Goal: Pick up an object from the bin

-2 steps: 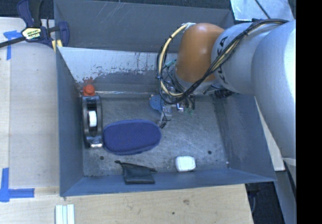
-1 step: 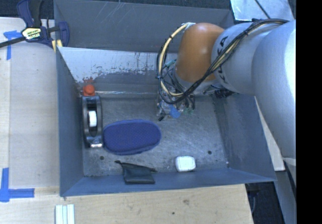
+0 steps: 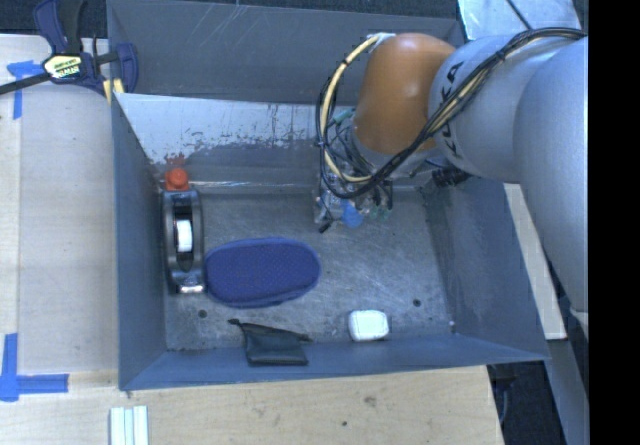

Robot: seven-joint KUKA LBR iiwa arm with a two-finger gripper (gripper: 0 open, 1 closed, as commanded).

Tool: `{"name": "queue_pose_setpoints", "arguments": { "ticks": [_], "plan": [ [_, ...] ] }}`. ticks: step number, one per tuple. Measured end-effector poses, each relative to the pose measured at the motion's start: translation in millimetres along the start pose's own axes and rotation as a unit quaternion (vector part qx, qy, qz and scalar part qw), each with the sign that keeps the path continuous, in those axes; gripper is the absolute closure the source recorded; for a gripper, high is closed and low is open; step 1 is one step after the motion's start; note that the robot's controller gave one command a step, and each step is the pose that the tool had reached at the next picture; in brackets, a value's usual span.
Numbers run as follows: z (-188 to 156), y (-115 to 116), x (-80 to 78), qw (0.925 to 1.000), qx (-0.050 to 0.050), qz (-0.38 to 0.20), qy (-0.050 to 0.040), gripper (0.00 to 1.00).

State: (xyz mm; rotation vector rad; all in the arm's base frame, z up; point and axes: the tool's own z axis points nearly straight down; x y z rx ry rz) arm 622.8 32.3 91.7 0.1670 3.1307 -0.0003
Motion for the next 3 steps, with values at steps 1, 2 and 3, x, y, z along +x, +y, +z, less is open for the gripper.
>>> {"name": "queue_pose_setpoints", "arguments": {
  "ticks": [1, 2, 3],
  "plan": [
    [-8.6, 0.2, -1.3, 1.0000, 0.000, -0.001, -0.0001, 1.00],
    [-85.8, 0.0, -4.2, 1.0000, 0.000, -0.002, -0.0009, 1.00],
    [-100.4, -0.1, -5.5, 1.0000, 0.000, -0.003, -0.0001, 1.00]
  ]
}}
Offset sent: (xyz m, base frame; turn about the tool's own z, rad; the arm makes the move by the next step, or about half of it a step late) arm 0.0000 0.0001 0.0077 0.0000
